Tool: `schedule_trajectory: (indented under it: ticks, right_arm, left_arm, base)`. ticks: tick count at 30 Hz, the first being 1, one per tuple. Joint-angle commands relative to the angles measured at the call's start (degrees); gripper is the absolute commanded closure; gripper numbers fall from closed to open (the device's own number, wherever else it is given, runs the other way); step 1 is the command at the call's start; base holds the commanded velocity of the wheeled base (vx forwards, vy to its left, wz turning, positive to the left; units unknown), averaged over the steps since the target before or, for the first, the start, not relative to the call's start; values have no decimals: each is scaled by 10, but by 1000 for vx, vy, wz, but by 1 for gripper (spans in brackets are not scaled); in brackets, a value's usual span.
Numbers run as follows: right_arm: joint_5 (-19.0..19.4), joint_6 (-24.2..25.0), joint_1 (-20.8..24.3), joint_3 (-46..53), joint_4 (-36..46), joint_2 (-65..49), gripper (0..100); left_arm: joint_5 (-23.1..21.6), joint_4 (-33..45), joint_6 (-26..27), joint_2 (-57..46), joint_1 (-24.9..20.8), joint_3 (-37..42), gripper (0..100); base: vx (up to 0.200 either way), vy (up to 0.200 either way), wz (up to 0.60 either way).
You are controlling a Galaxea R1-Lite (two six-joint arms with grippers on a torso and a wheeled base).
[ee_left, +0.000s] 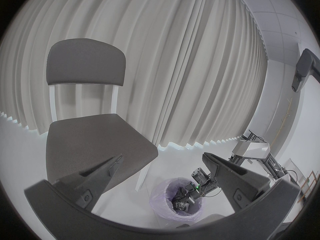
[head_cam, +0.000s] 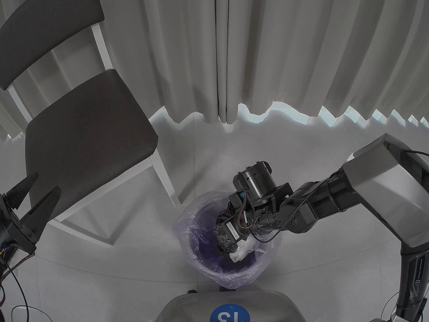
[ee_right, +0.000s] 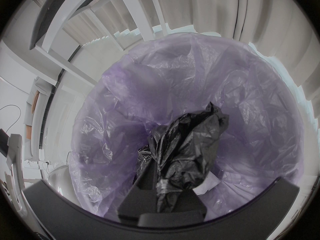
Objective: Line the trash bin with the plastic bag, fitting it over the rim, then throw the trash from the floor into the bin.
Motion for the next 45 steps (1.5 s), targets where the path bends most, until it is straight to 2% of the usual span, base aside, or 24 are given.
schedule_trajectory:
  ticks: [1,6,7,23,28,31,37,41,45]
  right_arm:
    - [-1,-1,0,9,1,-22,100]
    - [-1,-2,3,17,0,-22,100]
    - [-1,-5,4,19,0,-21,0]
    - [-3,-9,4,19,-6,-22,0]
    - [-5,-6,2,31,-21,-42,0]
    - [-7,-9,-17,59,-25,-76,0]
    - [-35,1,-73,95,-28,-105,0]
    - [-24,27,-116,126,-71,-105,0]
    - [16,58,-153,150,-122,-96,0]
  left_arm:
    - [0,0,0,-4,0,-1,0]
    - [0,0,1,-5,0,-1,0]
    - [0,0,0,-5,0,-1,0]
    - [-1,0,1,-6,-1,0,0]
    - [-1,1,1,-2,-18,9,0]
    - [-1,1,1,4,-33,16,0]
    - [0,1,-1,11,-33,19,0]
    - [0,1,-1,16,-33,19,0]
    - [0,1,-2,19,-33,20,0]
  base:
    - [0,0,0]
    - [0,0,0]
    - [0,0,0]
    - [0,0,0]
    - [0,0,0]
    - [0,0,0]
    - [0,0,0]
    - [0,0,0]
    - [0,0,0]
